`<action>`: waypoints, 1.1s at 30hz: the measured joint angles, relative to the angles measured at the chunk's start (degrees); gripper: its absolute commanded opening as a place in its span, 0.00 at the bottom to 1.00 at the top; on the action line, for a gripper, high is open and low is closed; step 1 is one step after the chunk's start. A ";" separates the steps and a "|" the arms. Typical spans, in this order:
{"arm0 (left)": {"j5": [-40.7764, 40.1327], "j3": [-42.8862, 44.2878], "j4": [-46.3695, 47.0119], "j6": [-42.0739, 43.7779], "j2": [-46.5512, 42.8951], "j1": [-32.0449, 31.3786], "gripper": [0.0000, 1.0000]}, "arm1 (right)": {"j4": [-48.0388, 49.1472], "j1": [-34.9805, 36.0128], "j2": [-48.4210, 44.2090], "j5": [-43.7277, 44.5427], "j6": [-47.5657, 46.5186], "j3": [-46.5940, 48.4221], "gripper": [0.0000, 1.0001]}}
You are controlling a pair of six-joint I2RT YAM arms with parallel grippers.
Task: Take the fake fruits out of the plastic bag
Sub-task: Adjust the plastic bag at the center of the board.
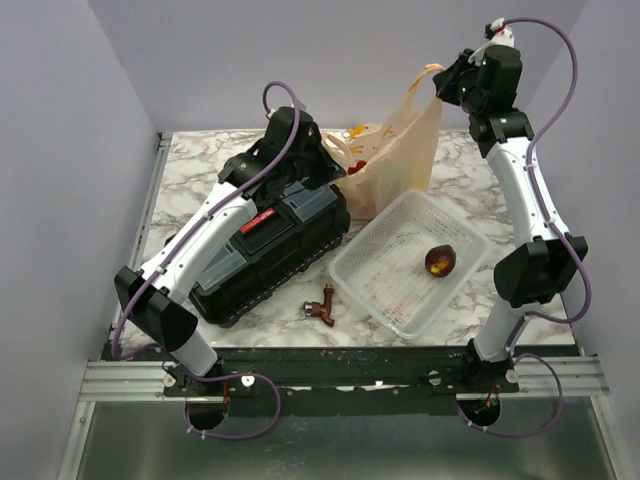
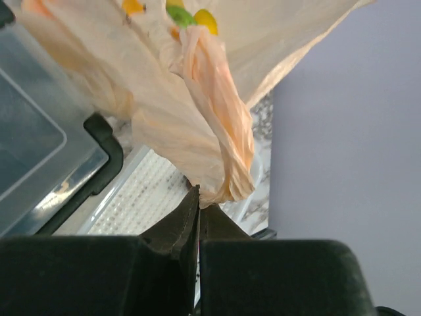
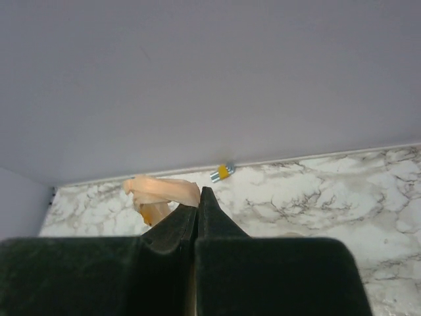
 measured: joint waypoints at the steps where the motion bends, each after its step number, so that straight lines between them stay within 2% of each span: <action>1: 0.00 0.79 0.11 0.00 -0.09 0.57 0.00 | -0.09 -0.44 0.90 -0.11 1.14 1.86 0.01; 7: 0.02 4.26 1.11 -0.66 -0.66 3.65 0.00 | -0.48 -1.09 6.38 -2.75 6.32 12.50 0.01; 14: 0.35 4.07 1.01 -1.53 -1.20 3.87 0.00 | -0.52 -2.49 6.80 -6.14 8.11 11.91 0.01; 20: 3.17 -1.03 2.69 -1.53 -3.67 3.41 0.00 | -2.67 -4.37 5.92 -5.86 6.40 6.19 0.14; 22: 4.35 -4.66 3.67 -1.75 -4.81 2.99 0.00 | -5.68 -4.52 5.81 -3.02 4.98 5.79 0.21; 26: 6.36 -7.34 3.65 -1.77 -4.98 2.10 0.00 | -11.45 -4.44 4.15 4.15 2.75 5.16 0.28; 27: 6.80 -7.48 3.69 -1.77 -4.96 1.84 0.00 | -13.25 -4.39 3.82 5.64 2.21 5.46 0.31; 31: 8.26 -7.50 4.33 -1.75 -4.96 0.94 0.00 | -19.71 -4.52 3.54 7.98 1.16 7.91 0.64; 33: 8.98 -7.50 4.57 -1.75 -4.96 0.55 0.00 | -22.49 -4.52 2.80 7.41 1.09 8.02 0.76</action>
